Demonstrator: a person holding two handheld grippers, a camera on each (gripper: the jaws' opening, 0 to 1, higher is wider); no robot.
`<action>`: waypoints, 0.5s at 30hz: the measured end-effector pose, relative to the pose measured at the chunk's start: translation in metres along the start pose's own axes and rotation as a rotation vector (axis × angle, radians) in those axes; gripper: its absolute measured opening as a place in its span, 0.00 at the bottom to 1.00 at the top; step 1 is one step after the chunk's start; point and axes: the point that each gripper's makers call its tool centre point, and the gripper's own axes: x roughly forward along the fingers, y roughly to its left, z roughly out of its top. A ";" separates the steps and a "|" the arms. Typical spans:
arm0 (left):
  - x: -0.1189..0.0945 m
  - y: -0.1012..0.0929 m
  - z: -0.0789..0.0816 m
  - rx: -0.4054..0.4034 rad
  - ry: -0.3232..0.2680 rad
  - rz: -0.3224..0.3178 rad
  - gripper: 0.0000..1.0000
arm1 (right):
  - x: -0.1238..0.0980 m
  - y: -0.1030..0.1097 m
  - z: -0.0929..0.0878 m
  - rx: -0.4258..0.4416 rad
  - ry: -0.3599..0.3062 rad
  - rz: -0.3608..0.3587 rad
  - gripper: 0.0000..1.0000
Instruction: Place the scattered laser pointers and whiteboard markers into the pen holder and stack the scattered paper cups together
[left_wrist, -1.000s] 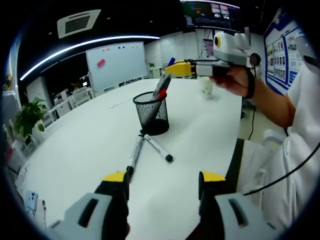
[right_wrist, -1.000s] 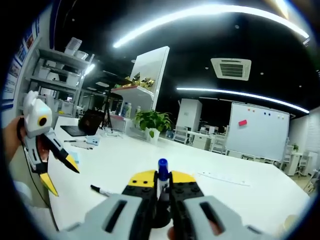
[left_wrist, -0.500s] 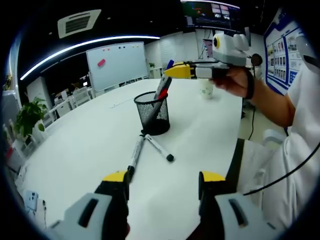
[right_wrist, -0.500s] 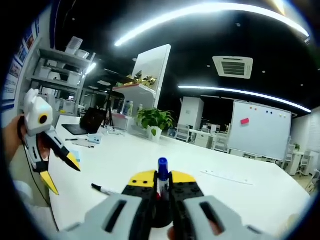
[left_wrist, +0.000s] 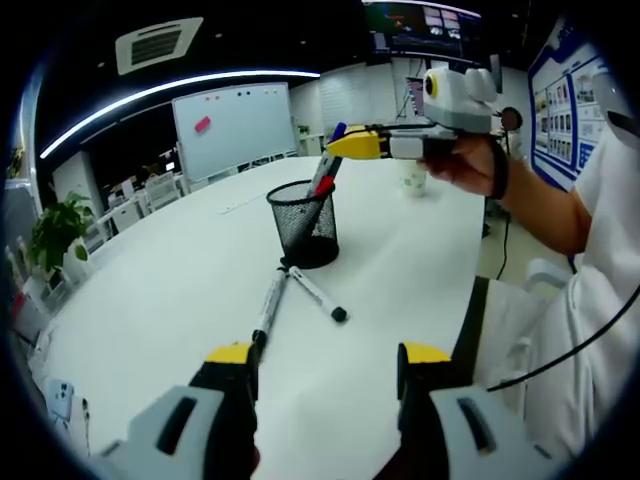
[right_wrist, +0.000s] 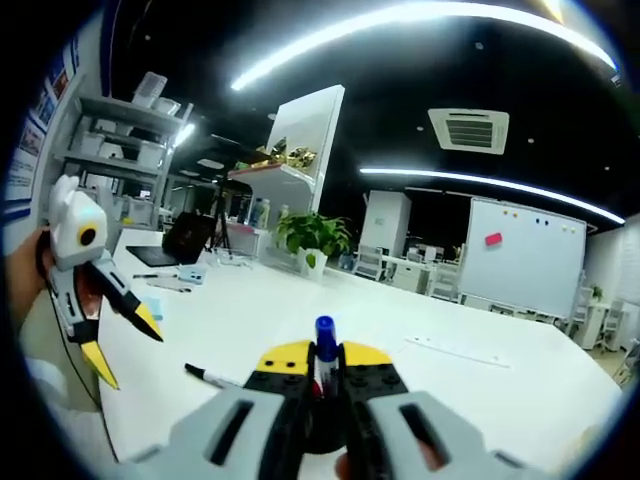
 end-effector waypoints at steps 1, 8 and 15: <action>0.000 0.000 0.000 0.000 0.000 0.000 0.57 | 0.000 0.000 0.000 0.000 0.000 0.000 0.10; 0.000 0.001 -0.001 -0.003 0.001 0.002 0.57 | 0.001 0.000 0.000 0.002 -0.002 0.002 0.10; 0.000 0.001 -0.002 -0.003 0.002 0.001 0.57 | 0.002 0.000 0.000 0.003 -0.003 0.001 0.10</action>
